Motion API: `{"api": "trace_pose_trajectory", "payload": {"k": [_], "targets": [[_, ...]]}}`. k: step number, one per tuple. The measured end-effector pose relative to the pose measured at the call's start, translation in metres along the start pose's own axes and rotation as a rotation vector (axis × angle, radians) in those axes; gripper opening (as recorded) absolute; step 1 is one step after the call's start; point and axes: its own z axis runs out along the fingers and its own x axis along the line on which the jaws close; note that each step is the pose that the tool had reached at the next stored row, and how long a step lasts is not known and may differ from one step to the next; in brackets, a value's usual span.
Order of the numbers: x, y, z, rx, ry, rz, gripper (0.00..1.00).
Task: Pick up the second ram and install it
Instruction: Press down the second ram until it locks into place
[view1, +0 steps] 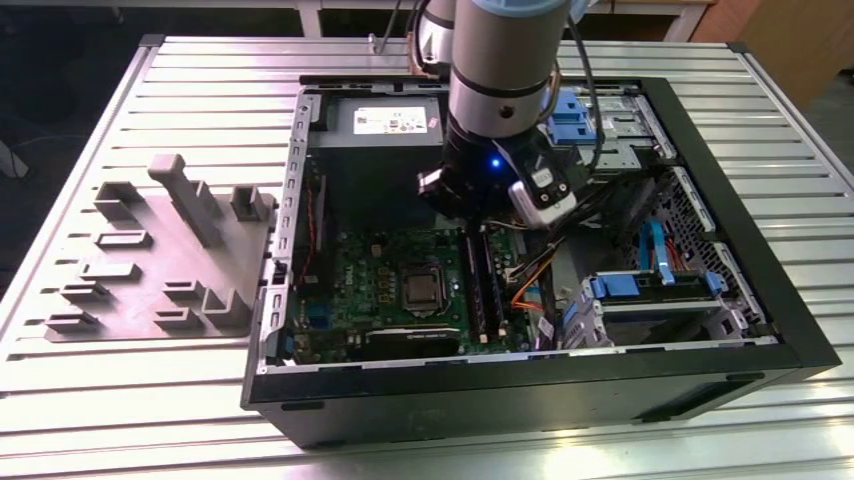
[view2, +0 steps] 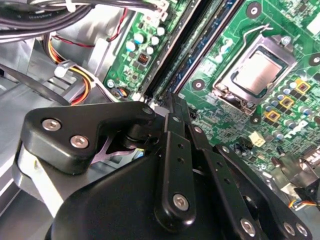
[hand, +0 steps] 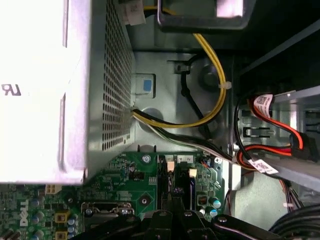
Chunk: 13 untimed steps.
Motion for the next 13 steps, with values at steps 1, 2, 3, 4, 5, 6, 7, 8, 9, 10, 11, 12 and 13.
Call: {"api": "trace_pose_trajectory", "payload": {"k": [1,2,3,4,5,6,7,8,9,10,11,12,13], "targets": [[0.0,0.0011,0.0005,-0.0001,0.0,0.0,0.1],[0.0,0.0021,0.0011,-0.0002,-0.0001,-0.001,0.1],[0.0,0.0027,0.0018,-0.0003,-0.0001,-0.001,0.1],[0.0,0.0029,0.003,-0.0004,-0.0001,-0.001,0.1],[0.0001,0.0031,0.0042,-0.0002,-0.0001,-0.001,0.1],[0.0002,0.0033,0.0055,-0.0002,0.0,-0.001,0.1],[0.0002,0.0034,0.0059,-0.0001,0.0,-0.001,0.1],[0.0002,0.0034,0.0059,0.0001,0.0001,-0.001,0.1],[0.0002,0.0034,0.0062,0.0001,0.0001,-0.001,0.1],[0.0002,0.0035,0.0071,-0.0004,-0.0001,-0.001,0.1],[0.0003,0.0035,0.0084,-0.0003,-0.0001,-0.001,0.1],[0.0003,0.0035,0.0096,-0.0001,0.0,-0.001,0.1],[0.0004,0.0035,0.0099,0.0001,0.0001,-0.001,0.1]]}}
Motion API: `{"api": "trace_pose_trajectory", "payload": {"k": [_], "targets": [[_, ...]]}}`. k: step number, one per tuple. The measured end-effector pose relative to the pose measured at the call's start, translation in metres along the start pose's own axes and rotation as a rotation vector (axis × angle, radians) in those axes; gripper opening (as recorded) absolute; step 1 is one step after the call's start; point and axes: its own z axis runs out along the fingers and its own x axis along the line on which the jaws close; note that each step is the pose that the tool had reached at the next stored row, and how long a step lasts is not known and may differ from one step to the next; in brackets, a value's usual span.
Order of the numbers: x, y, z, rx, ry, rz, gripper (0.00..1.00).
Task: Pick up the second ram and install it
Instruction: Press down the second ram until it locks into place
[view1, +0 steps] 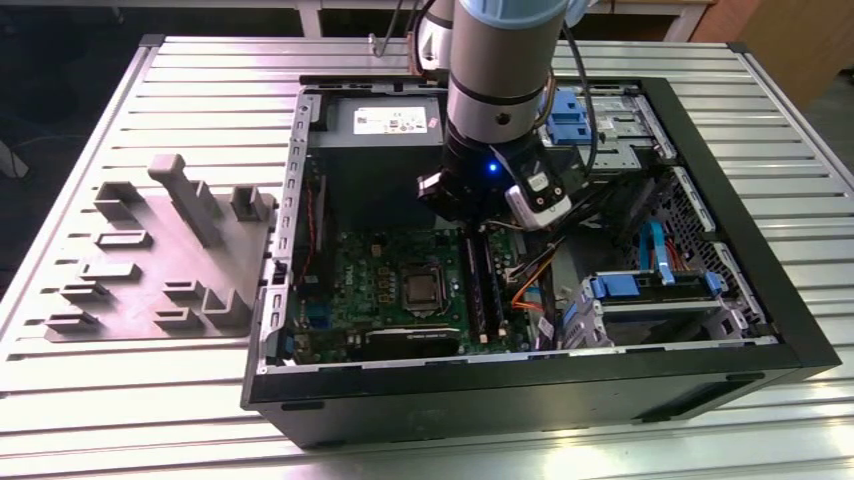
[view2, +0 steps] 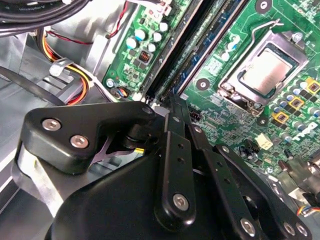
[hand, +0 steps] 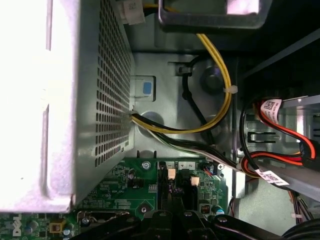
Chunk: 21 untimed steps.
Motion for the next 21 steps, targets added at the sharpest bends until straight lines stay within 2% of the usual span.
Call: {"api": "trace_pose_trajectory", "payload": {"k": [14,19,21], "targets": [[0.0002,0.0,0.0041,0.0,0.0,0.0,0.1],[0.0001,0.0001,0.0041,-0.0003,-0.0001,0.0,0.1],[0.0,0.0004,0.0018,-0.0023,-0.0009,0.0,0.1]]}}
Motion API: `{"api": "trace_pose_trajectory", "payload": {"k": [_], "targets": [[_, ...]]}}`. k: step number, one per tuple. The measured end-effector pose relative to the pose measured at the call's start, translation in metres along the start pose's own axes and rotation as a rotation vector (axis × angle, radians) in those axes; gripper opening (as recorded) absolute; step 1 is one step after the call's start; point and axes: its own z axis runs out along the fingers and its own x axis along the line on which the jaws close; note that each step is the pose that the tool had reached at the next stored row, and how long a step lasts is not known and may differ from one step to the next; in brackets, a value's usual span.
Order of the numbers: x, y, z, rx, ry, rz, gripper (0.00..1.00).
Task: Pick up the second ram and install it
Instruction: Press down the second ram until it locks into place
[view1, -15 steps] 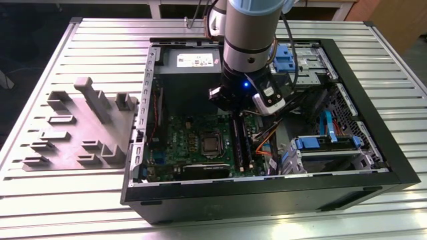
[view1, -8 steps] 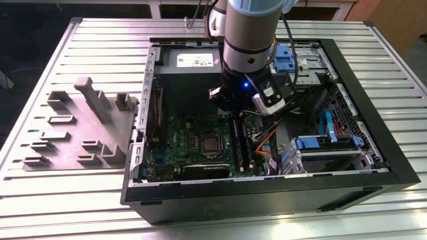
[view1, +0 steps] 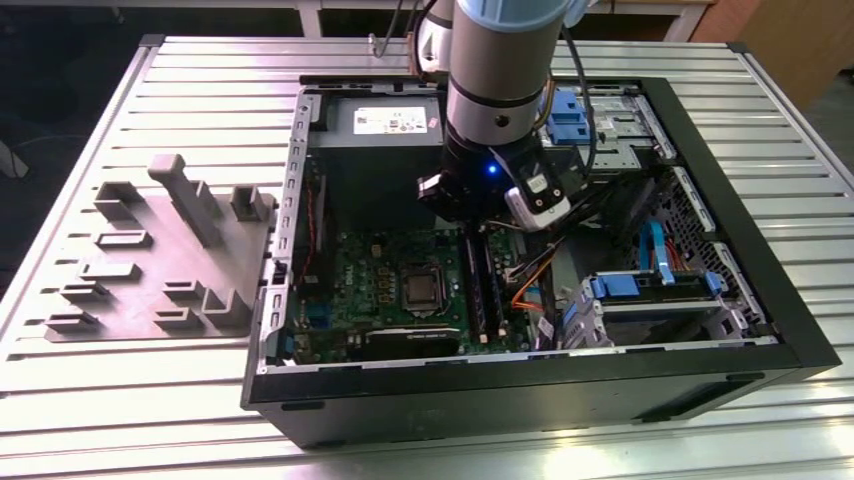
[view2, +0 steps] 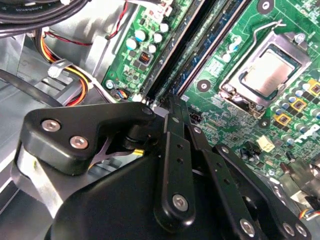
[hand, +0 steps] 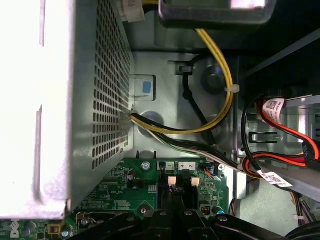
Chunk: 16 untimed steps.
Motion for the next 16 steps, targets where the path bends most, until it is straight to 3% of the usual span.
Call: {"api": "trace_pose_trajectory", "payload": {"k": [5,11,16], "targets": [[-0.0003,0.0003,-0.0148,0.002,0.0008,0.0,0.1],[-0.0003,-0.0013,-0.0152,0.0021,0.0009,0.0,0.1],[-0.0003,-0.0107,-0.0155,0.002,0.0008,0.0,0.1]]}}
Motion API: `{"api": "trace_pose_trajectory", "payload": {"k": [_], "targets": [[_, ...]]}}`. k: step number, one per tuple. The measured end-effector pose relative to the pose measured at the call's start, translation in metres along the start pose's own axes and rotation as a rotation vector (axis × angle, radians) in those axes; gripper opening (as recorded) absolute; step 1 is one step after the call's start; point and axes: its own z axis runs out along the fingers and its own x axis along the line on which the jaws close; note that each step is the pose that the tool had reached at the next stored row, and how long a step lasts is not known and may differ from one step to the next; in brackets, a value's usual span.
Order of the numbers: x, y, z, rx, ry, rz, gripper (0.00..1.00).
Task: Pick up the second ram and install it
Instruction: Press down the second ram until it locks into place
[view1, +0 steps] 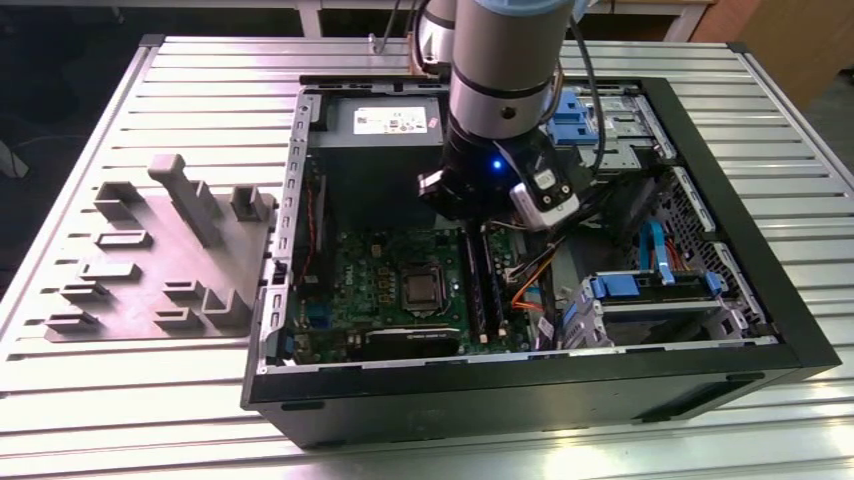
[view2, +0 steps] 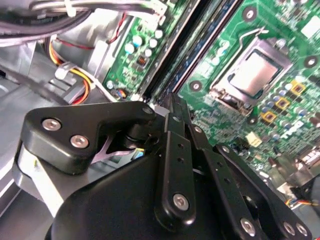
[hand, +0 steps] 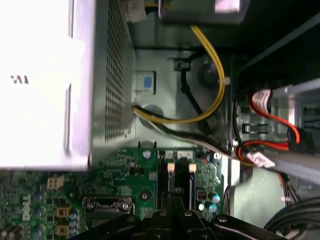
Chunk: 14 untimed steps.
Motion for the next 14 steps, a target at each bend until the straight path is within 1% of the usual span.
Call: {"api": "trace_pose_trajectory", "payload": {"k": [14], "targets": [[0.0001,-0.0338,-0.0012,0.0,0.0,0.0,0.1]]}}
